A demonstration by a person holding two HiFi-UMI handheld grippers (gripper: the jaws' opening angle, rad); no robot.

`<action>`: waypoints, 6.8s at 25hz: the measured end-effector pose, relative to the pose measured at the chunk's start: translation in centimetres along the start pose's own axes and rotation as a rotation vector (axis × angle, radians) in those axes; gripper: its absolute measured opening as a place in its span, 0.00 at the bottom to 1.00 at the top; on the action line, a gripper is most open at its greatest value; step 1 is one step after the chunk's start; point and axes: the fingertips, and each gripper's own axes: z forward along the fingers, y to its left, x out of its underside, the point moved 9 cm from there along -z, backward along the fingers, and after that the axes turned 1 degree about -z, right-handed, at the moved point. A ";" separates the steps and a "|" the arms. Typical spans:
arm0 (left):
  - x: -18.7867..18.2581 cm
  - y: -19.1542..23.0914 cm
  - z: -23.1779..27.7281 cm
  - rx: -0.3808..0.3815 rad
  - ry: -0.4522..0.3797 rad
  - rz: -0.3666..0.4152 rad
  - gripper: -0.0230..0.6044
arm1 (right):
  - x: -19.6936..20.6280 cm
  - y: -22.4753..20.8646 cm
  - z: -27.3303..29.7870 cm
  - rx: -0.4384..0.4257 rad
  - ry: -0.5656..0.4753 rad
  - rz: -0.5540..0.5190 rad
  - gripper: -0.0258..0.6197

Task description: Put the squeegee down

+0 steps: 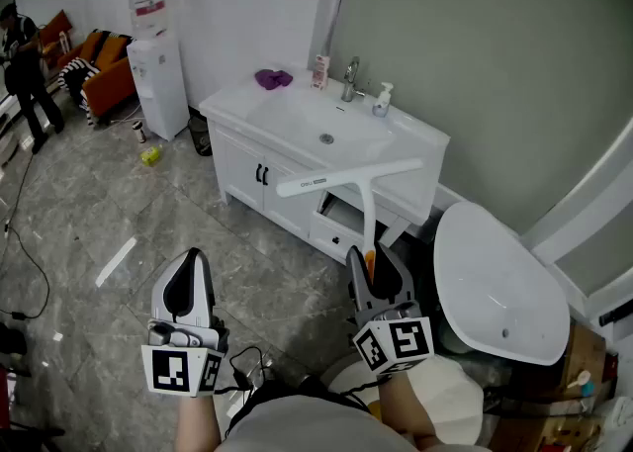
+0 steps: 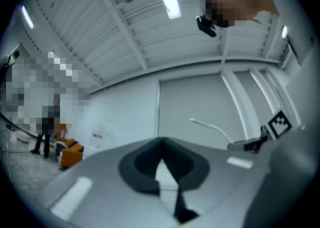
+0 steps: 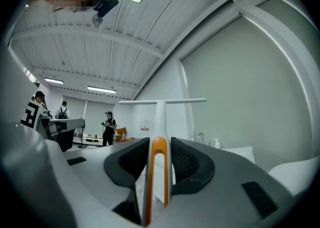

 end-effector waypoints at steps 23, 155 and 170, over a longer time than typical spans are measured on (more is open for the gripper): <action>1.2 5.6 0.0 0.028 0.003 -0.014 0.05 | 1.9 4.5 2.9 0.042 0.000 0.029 0.25; 22.3 44.1 64.9 0.066 0.147 0.022 0.05 | 30.7 -14.3 88.2 0.454 0.667 0.432 0.25; 23.1 45.1 65.2 0.026 0.172 0.023 0.05 | 32.9 -14.1 90.4 0.427 0.741 0.438 0.25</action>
